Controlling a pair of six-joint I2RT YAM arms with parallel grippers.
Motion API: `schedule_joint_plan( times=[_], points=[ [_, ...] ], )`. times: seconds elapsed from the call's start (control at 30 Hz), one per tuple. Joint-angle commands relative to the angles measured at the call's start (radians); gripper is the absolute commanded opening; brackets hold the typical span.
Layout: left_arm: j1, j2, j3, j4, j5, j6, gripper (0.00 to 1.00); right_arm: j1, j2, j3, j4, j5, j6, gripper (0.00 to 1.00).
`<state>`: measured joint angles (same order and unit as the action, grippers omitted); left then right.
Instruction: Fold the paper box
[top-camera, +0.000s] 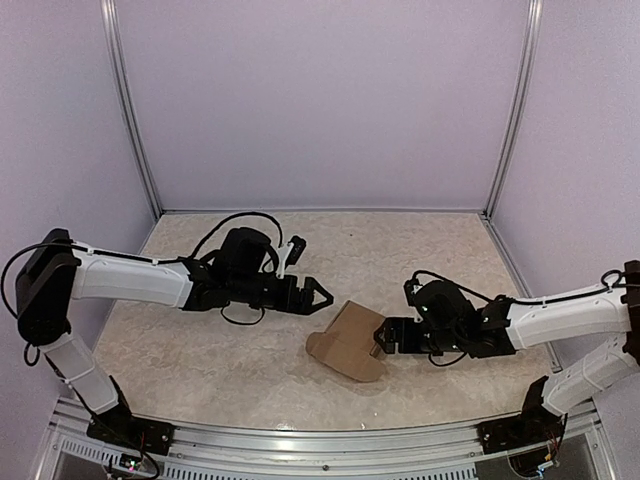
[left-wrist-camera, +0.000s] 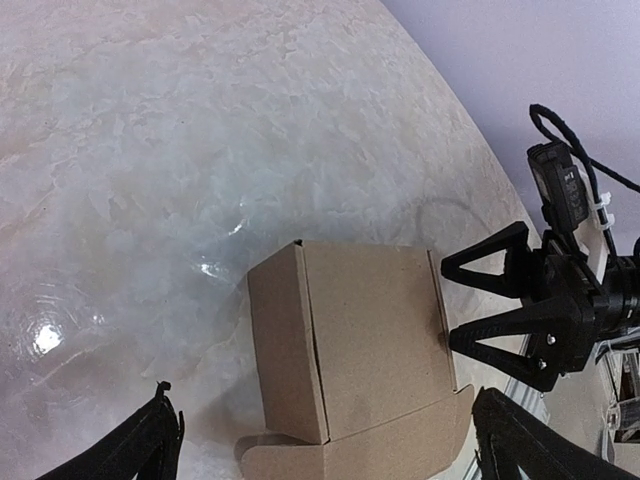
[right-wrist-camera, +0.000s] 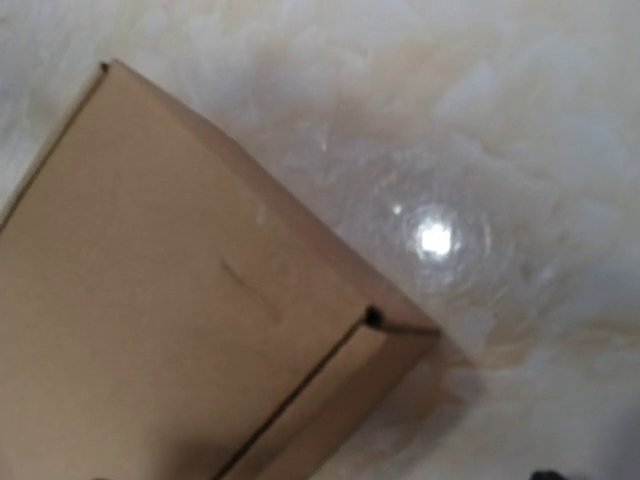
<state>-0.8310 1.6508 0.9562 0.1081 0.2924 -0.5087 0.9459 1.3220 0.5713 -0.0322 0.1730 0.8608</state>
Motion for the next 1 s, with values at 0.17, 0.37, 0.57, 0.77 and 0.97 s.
schedule_joint_plan(
  times=[0.17, 0.37, 0.57, 0.77, 0.97],
  points=[
    [0.001, 0.041, -0.029, 0.018, 0.014, -0.045, 0.99, -0.009, 0.074, -0.008, 0.140, -0.060, 0.151, 0.85],
    [0.012, 0.013, -0.086, 0.034, -0.014, -0.073, 0.99, -0.010, 0.110, 0.007, 0.153, -0.067, 0.164, 0.83],
    [0.015, -0.012, -0.138, 0.075, -0.015, -0.120, 0.98, -0.010, 0.151, 0.031, 0.184, -0.104, 0.156, 0.79],
    [0.019, -0.070, -0.216, 0.094, -0.057, -0.150, 0.98, -0.009, 0.189, 0.061, 0.190, -0.116, 0.127, 0.72],
    [0.021, -0.090, -0.241, 0.108, -0.059, -0.161, 0.98, -0.009, 0.231, 0.102, 0.184, -0.137, 0.080, 0.63]
  ],
)
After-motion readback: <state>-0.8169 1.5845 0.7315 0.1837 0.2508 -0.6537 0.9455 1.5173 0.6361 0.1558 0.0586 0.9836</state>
